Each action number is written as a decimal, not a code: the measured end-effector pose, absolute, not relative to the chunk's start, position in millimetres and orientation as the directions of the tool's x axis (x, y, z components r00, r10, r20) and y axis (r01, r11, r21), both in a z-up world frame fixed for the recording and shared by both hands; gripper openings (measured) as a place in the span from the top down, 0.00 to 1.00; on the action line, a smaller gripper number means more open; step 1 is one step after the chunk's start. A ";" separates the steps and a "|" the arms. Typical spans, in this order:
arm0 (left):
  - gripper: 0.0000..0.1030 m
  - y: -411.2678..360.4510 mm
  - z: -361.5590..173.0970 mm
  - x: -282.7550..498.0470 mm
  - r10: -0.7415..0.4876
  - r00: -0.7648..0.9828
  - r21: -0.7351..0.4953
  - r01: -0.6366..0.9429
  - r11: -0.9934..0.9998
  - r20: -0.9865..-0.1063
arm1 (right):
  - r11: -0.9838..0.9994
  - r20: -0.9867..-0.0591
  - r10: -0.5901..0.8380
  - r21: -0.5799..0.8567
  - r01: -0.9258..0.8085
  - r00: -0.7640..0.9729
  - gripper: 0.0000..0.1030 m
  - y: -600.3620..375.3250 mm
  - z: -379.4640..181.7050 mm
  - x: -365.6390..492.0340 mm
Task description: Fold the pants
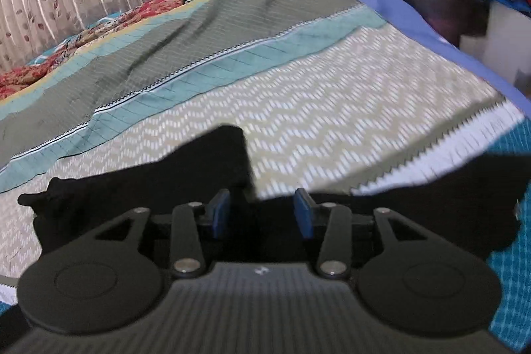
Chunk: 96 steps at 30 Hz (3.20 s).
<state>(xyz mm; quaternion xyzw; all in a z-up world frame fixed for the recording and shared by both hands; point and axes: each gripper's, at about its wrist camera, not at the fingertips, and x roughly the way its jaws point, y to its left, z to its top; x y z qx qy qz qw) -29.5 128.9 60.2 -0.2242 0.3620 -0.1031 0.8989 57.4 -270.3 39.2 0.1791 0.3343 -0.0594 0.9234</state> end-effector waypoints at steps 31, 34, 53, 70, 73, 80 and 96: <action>0.86 115.4 63.3 -45.4 -0.356 0.766 -0.459 0.090 0.884 -0.536 | 0.833 -0.691 0.378 -0.036 -0.552 0.616 0.86 8.9 45.9 165.1; 0.86 142.8 76.2 -60.1 -0.294 0.822 -0.486 0.024 0.873 -0.488 | 0.827 -0.587 0.465 0.021 -0.561 0.663 0.86 16.8 87.3 161.3; 0.72 216.0 66.3 -95.6 -0.026 0.840 -0.507 -0.302 0.807 -0.541 | 0.787 -0.583 0.573 0.192 -0.587 0.577 0.53 71.6 67.0 161.8; 0.69 148.3 51.0 80.8 -0.071 0.800 -0.249 -0.100 0.963 -0.596 | 0.832 -0.628 0.496 0.147 -0.535 0.599 0.57 22.2 75.2 232.9; 0.70 150.2 20.5 89.4 -0.067 0.741 -0.263 -0.151 0.953 -0.668 | 0.808 -0.660 0.541 0.236 -0.539 0.522 0.50 50.9 63.5 264.5; 0.68 131.8 4.6 74.4 -0.008 0.780 -0.157 -0.116 0.981 -0.625 | 0.783 -0.745 0.527 0.239 -0.574 0.409 0.76 106.7 10.8 274.3; 0.21 123.6 81.2 123.5 0.018 0.854 0.015 -0.011 1.000 -0.521 | 0.882 -0.427 -0.043 0.409 0.236 0.903 0.80 -290.6 170.3 241.1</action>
